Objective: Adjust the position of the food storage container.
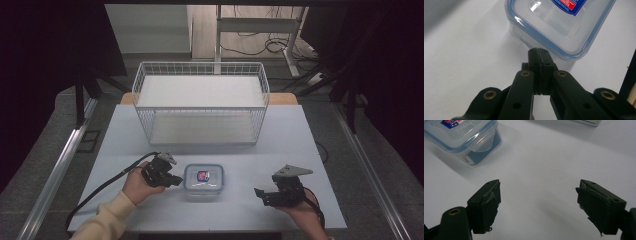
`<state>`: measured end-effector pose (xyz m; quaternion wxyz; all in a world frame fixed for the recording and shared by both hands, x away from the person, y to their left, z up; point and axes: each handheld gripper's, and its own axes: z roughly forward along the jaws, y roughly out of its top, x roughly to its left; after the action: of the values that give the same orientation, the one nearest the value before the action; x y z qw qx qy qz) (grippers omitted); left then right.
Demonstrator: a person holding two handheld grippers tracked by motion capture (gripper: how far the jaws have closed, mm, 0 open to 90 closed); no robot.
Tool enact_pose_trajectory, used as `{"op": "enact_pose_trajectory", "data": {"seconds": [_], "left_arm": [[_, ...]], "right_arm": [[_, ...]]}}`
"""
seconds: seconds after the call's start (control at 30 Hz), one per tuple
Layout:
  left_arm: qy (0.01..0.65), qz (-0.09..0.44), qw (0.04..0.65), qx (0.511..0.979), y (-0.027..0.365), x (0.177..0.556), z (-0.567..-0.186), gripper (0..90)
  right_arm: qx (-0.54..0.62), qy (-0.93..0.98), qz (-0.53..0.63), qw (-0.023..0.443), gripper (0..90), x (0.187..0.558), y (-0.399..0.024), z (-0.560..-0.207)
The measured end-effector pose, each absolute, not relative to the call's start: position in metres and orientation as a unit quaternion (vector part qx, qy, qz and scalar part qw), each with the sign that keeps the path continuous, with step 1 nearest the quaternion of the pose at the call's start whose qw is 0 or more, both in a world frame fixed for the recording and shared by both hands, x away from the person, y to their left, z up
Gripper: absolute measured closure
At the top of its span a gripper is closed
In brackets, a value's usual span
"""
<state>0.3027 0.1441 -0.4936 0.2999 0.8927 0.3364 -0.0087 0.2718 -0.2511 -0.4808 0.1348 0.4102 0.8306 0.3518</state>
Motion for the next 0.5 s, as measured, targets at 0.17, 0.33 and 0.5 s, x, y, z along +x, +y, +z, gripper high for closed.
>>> {"op": "enact_pose_trajectory", "data": {"seconds": [0.17, 0.33, 0.5], "left_arm": [[0.34, -0.003, 0.301, 0.891, 0.142, 0.3, -0.493, 90.0], [0.352, 0.02, 0.31, 0.883, 0.149, 0.295, -0.484, 90.0], [0.376, 0.038, 0.352, 0.856, 0.161, 0.284, -0.463, 87.6]], "right_arm": [[0.412, 0.829, 0.353, 0.136, 19.2, 0.272, -0.252, -0.48], [0.411, 0.828, 0.356, 0.136, 19.2, 0.271, -0.252, -0.479], [0.411, 0.827, 0.358, 0.136, 19.2, 0.272, -0.252, -0.478]]}}
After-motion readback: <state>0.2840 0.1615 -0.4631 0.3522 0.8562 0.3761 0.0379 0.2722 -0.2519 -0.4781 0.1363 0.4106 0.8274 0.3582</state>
